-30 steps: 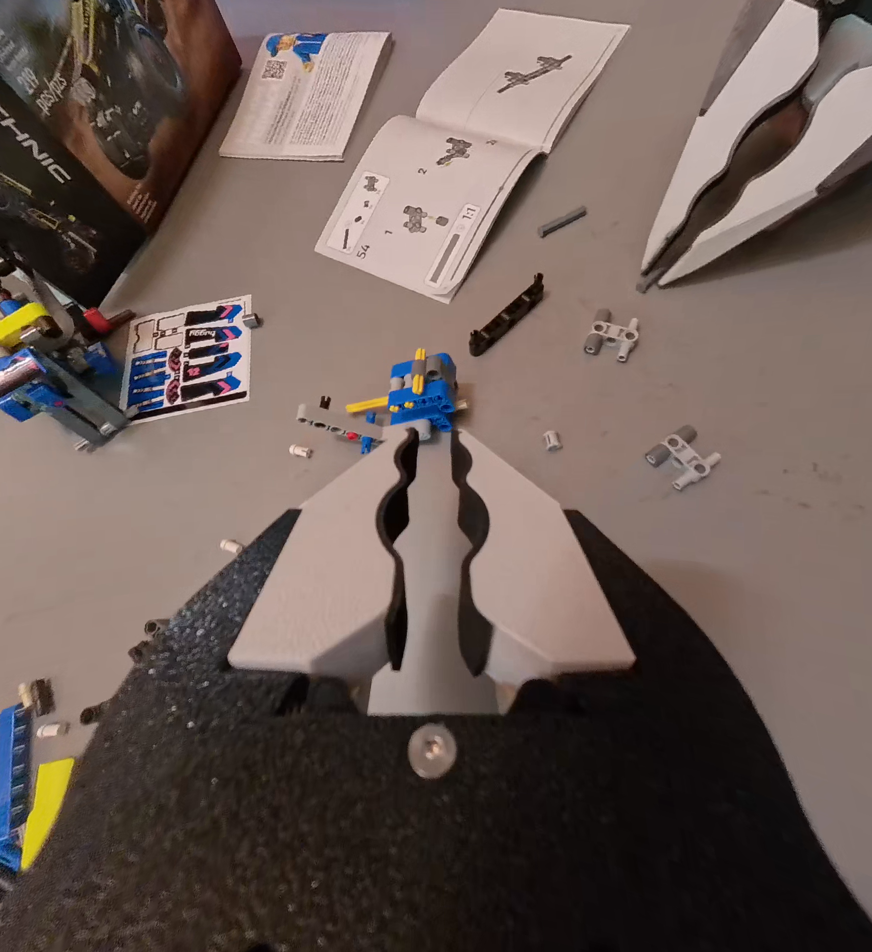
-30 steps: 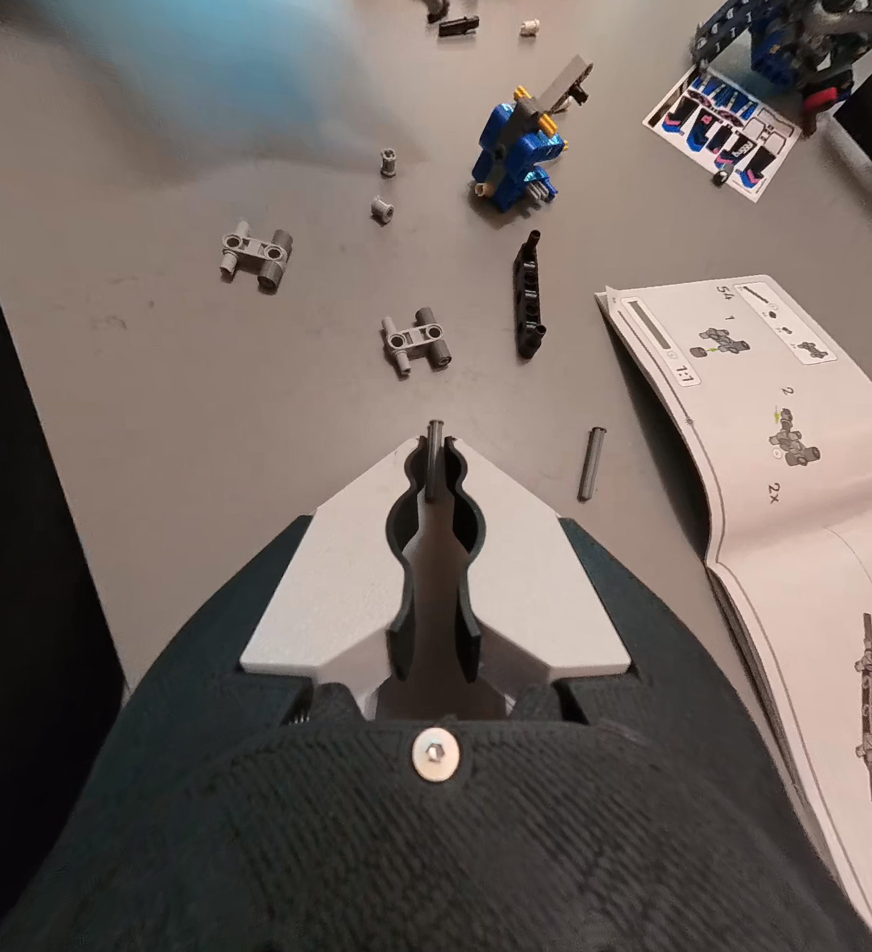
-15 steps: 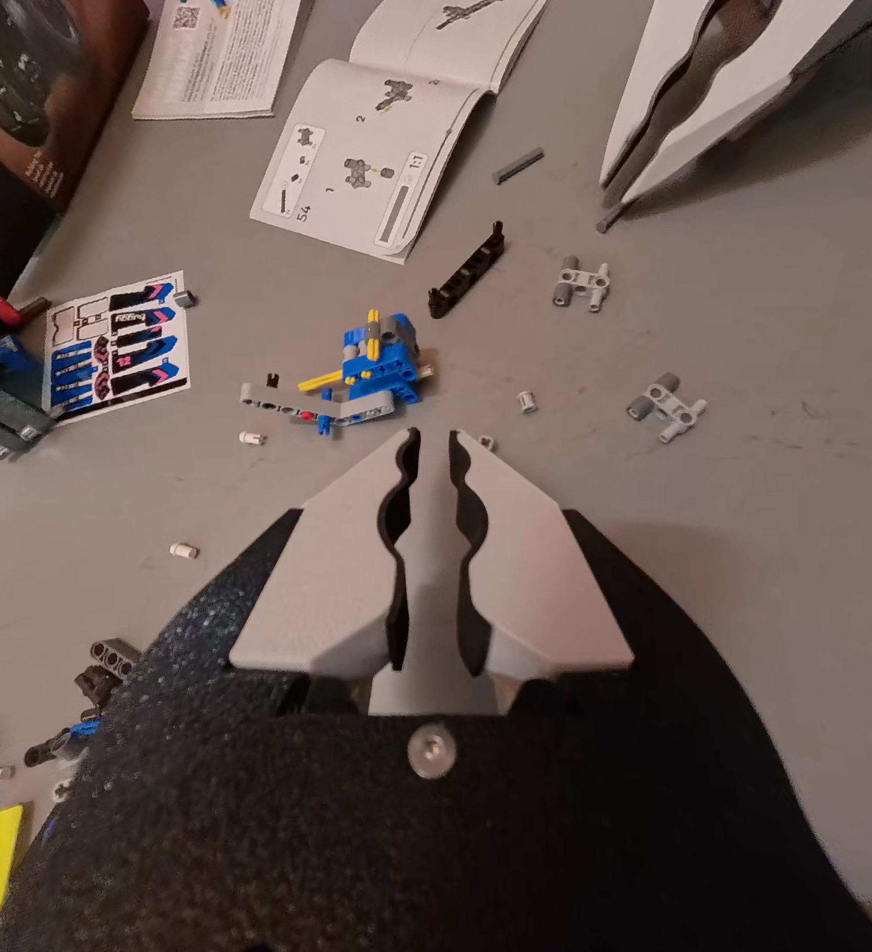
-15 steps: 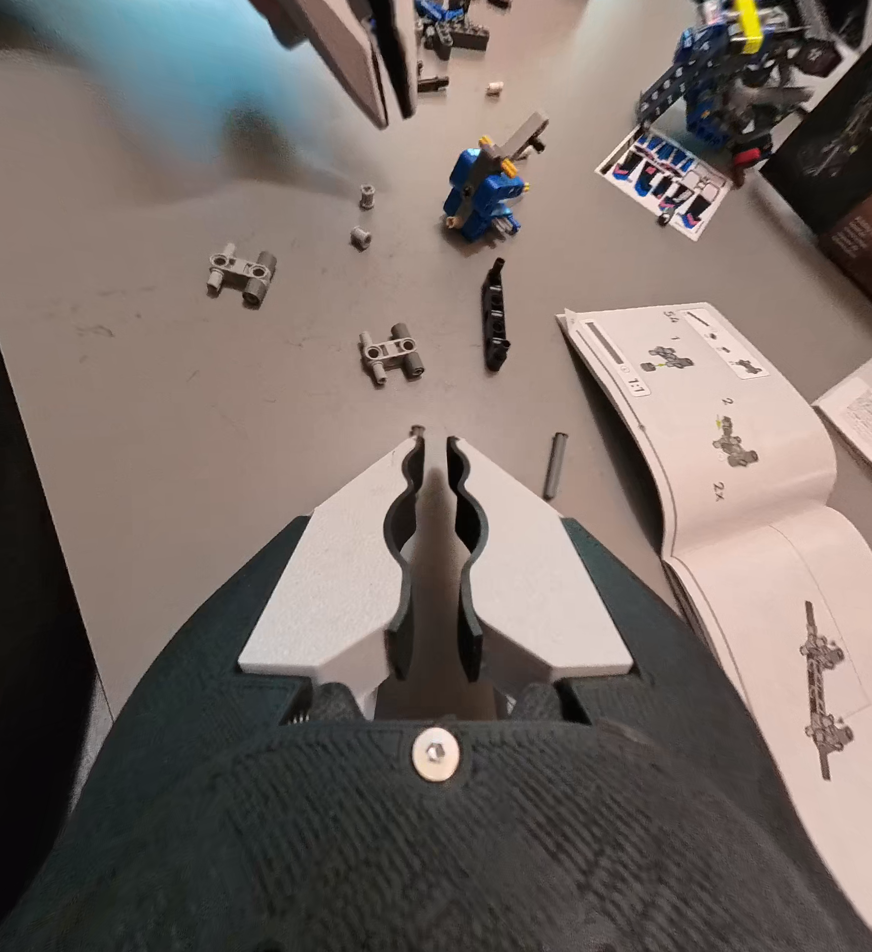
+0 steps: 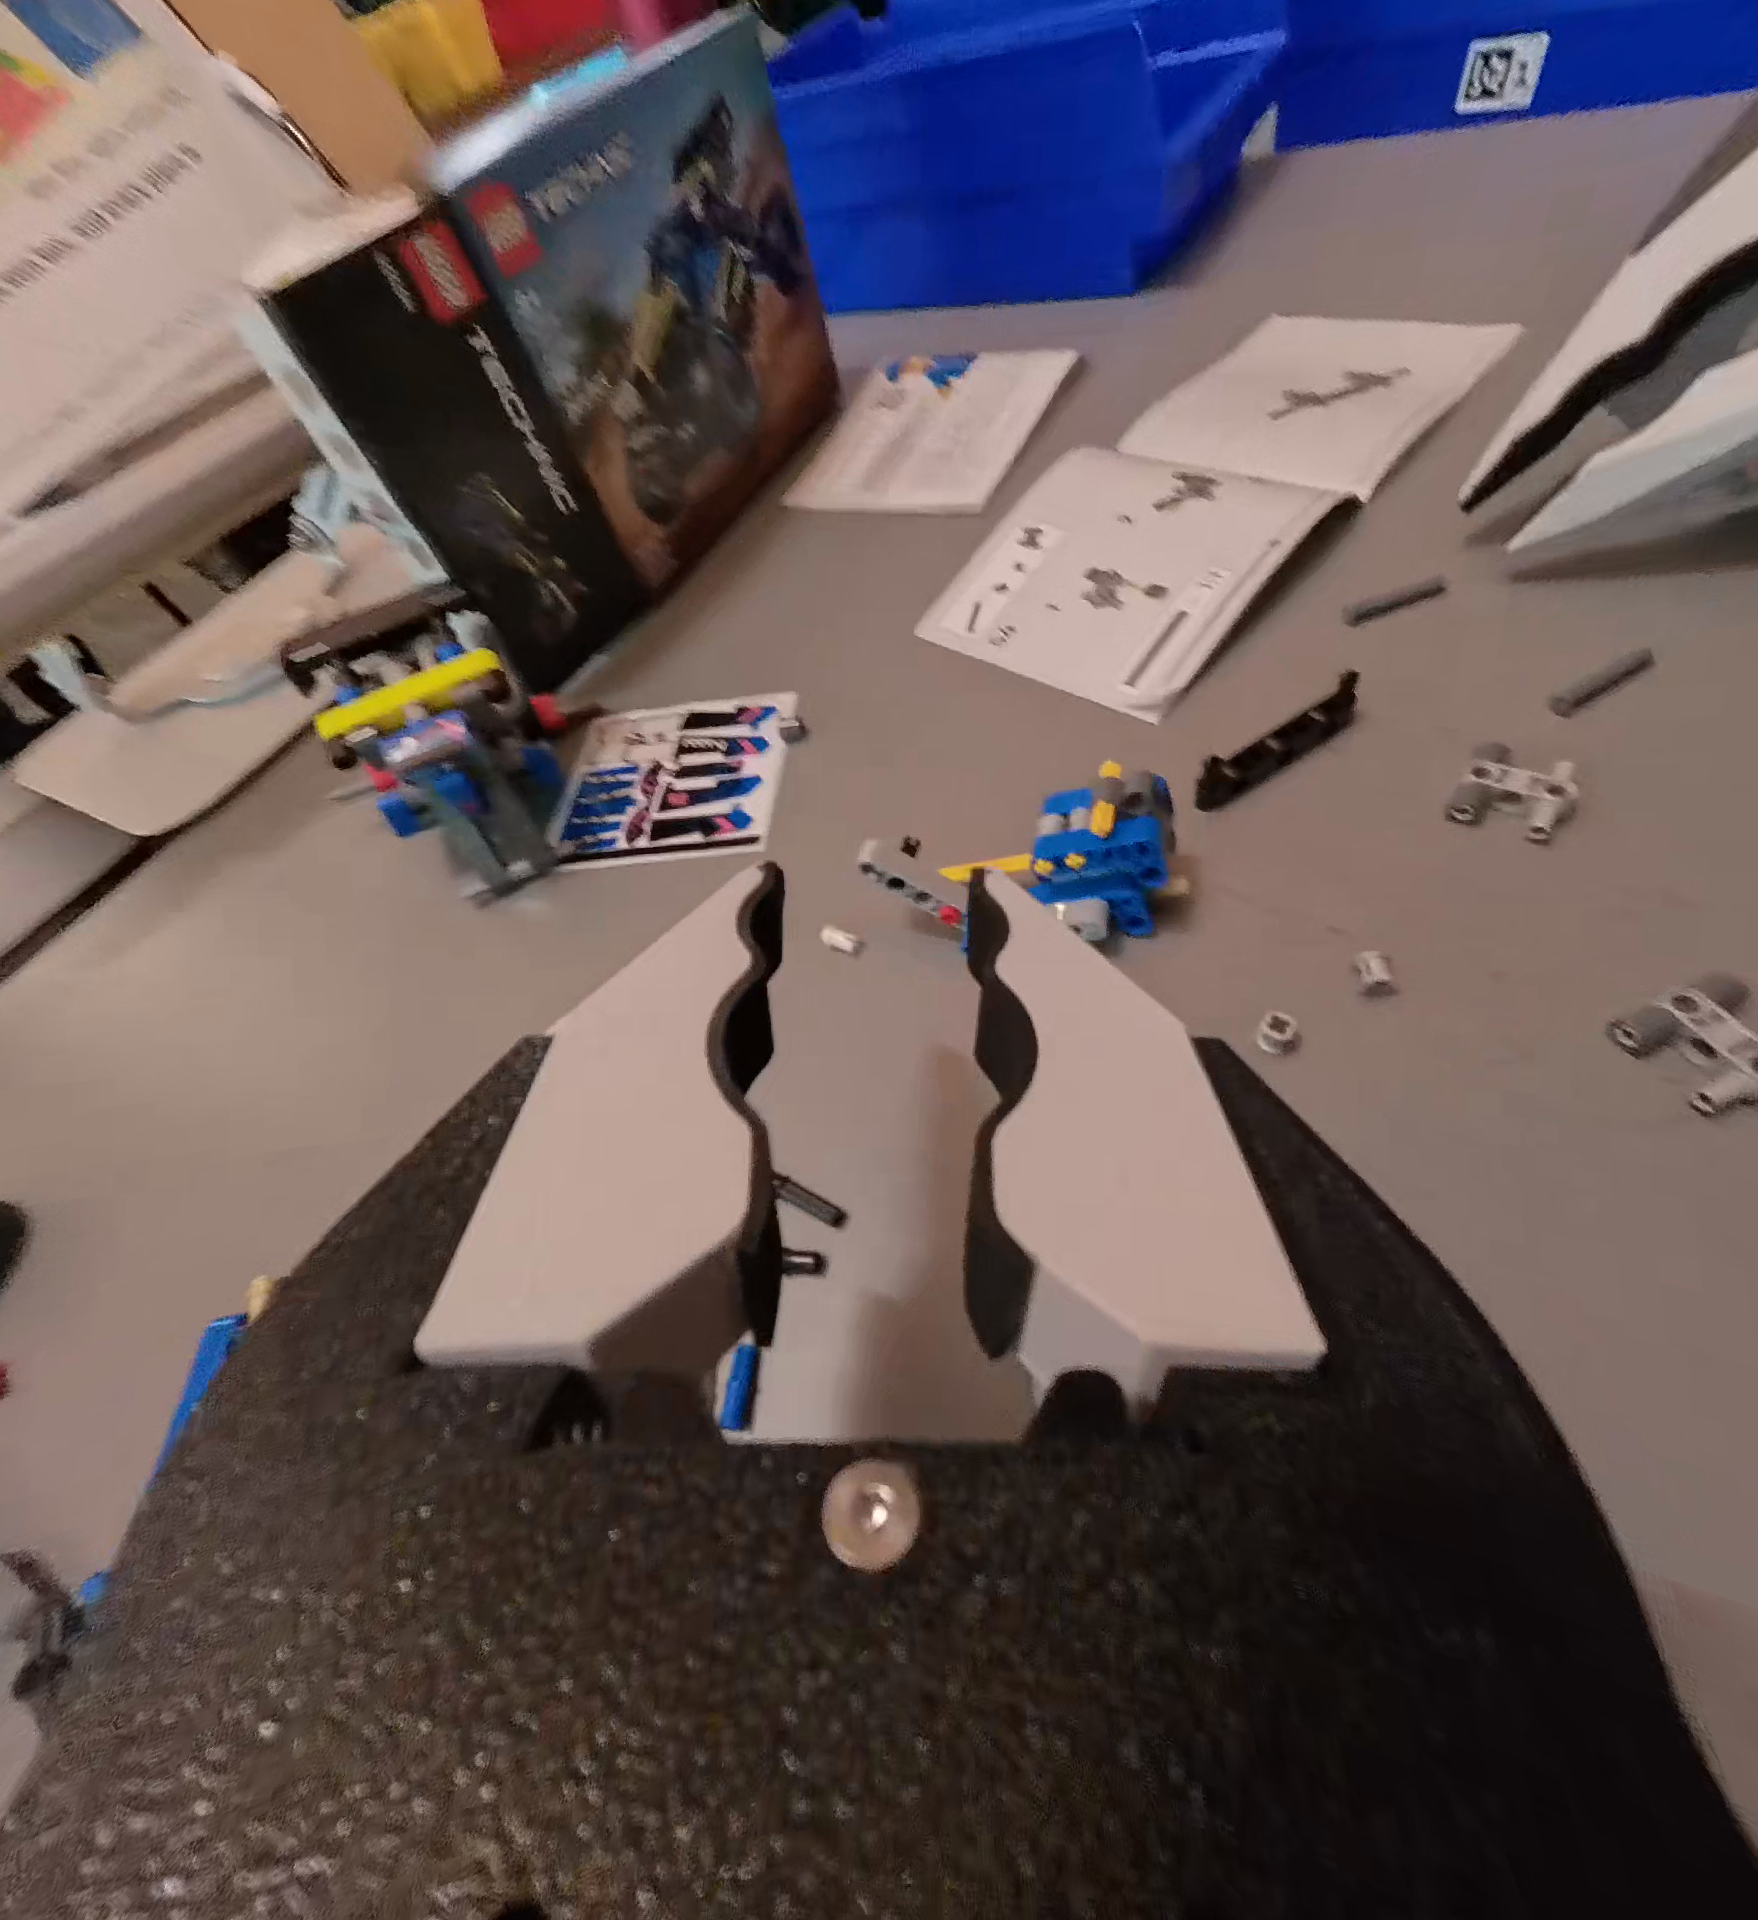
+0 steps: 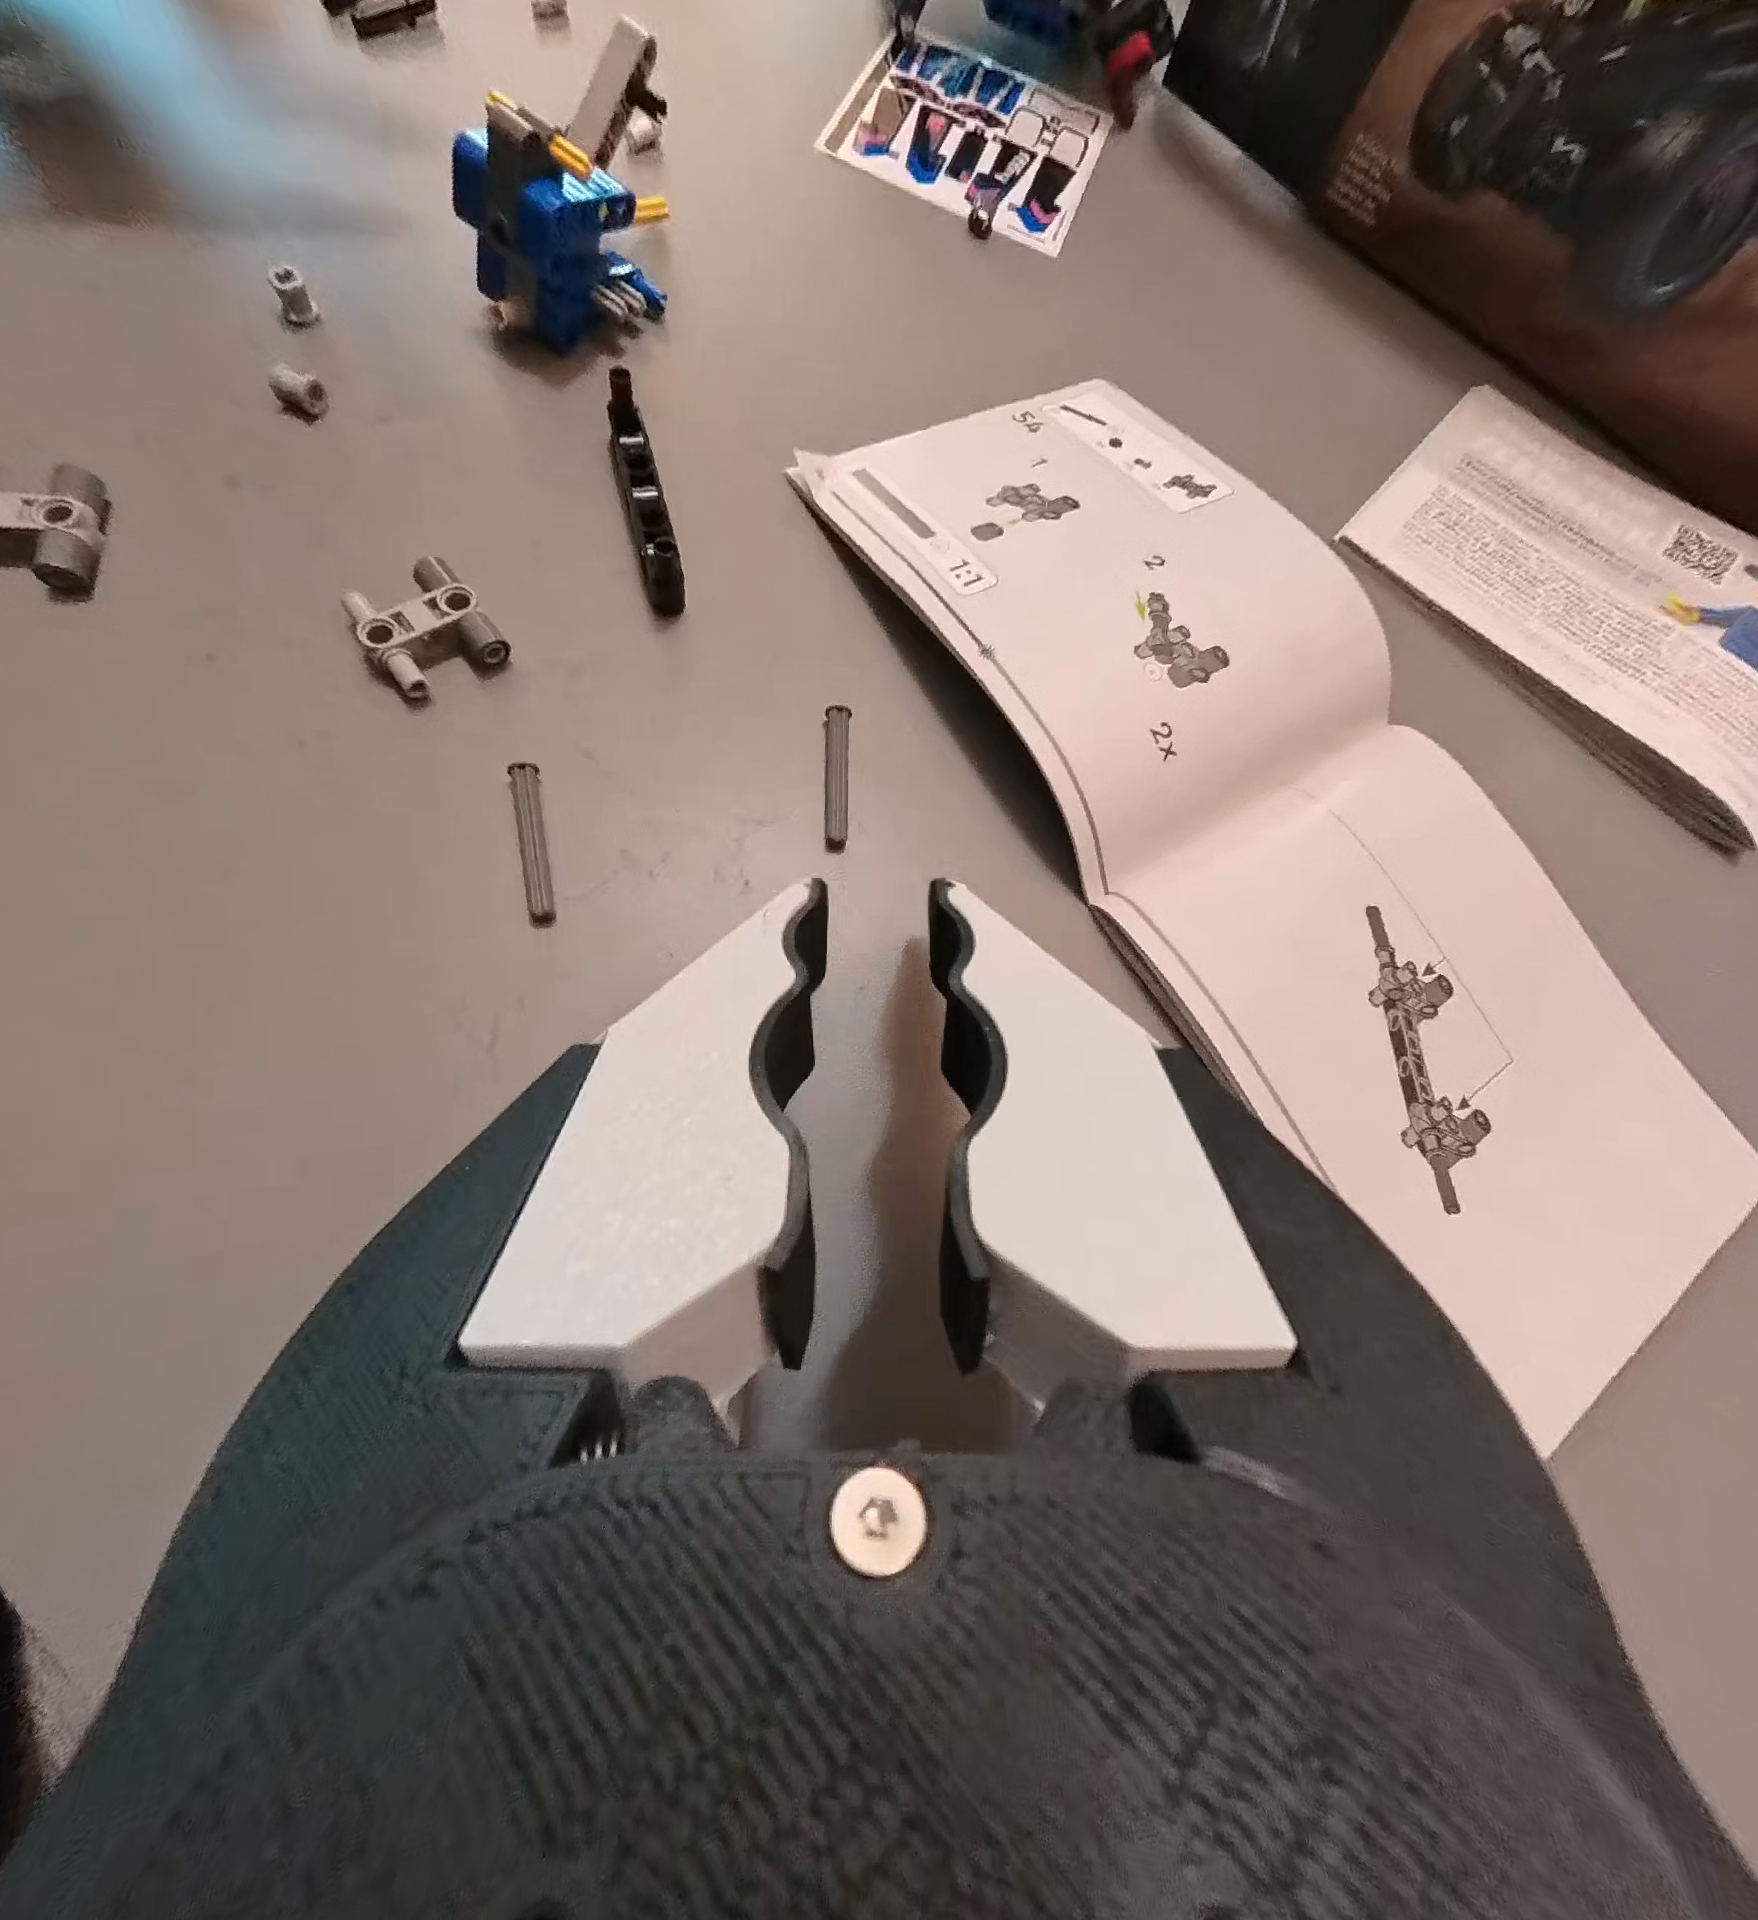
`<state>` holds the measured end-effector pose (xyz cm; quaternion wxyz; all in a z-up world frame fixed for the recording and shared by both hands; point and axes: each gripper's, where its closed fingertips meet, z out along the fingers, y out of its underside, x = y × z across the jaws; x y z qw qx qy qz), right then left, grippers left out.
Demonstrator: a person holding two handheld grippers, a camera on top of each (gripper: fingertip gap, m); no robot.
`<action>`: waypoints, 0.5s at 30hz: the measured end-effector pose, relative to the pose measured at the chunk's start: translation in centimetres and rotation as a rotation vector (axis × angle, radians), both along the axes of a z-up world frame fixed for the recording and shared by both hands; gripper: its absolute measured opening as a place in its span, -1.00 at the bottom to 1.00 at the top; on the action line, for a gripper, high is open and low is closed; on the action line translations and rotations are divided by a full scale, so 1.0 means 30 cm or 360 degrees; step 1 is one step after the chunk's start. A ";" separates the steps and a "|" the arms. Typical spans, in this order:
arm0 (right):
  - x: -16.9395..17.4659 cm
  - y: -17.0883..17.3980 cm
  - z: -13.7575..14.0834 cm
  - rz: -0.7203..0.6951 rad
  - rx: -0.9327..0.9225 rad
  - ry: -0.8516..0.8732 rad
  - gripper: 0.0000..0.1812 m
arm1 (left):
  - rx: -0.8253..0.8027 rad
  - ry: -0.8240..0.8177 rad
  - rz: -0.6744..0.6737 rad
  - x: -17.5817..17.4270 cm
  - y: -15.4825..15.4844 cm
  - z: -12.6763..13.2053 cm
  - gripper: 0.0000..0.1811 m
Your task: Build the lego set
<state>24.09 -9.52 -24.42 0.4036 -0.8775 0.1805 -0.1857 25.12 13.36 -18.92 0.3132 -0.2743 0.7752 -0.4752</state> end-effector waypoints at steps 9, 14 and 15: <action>-0.006 0.001 -0.023 0.0014 -0.0058 0.0036 -0.78 | 0.0169 -0.0339 0.0254 0.046 0.066 0.068 -0.17; -0.002 0.000 -0.025 0.0004 -0.0026 0.0106 -0.75 | 0.0098 -0.0428 0.0391 0.063 0.109 0.104 0.02; -0.001 -0.001 -0.026 0.0000 -0.0019 0.0121 -0.74 | 0.0079 -0.0444 0.0432 0.068 0.122 0.111 0.10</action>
